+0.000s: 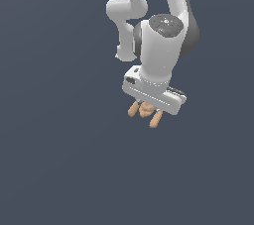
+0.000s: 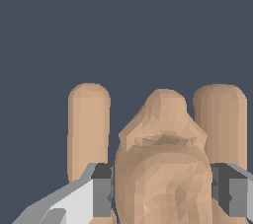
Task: Pick up the object and move it to a goal position.
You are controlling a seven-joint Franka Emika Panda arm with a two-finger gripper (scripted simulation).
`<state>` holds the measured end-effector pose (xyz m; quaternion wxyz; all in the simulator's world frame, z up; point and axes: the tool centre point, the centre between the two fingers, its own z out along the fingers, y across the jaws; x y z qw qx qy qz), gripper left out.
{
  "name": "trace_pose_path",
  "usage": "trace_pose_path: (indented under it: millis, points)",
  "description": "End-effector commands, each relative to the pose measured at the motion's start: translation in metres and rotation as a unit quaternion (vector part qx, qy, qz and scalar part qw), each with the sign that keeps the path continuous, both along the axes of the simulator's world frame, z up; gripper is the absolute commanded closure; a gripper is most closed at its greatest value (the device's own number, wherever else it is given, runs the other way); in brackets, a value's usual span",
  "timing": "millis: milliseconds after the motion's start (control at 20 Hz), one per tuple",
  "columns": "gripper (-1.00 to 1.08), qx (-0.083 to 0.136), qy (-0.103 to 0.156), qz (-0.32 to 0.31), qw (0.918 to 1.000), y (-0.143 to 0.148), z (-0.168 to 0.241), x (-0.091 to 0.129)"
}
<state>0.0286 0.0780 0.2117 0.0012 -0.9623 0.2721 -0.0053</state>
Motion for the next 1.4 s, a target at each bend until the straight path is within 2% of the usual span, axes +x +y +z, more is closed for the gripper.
trace_pose_path:
  millis: [0,750,1050,1350]
  points:
    - [1.08,0.000,0.001,0.000,1.0000,0.009,0.029,-0.008]
    - [1.08,-0.001,0.004,0.001,1.0000,0.062,0.191,-0.043]
    - [1.08,0.000,0.005,0.001,1.0000,0.076,0.229,-0.050]
    - [1.08,0.000,0.005,0.001,1.0000,0.082,0.248,-0.052]
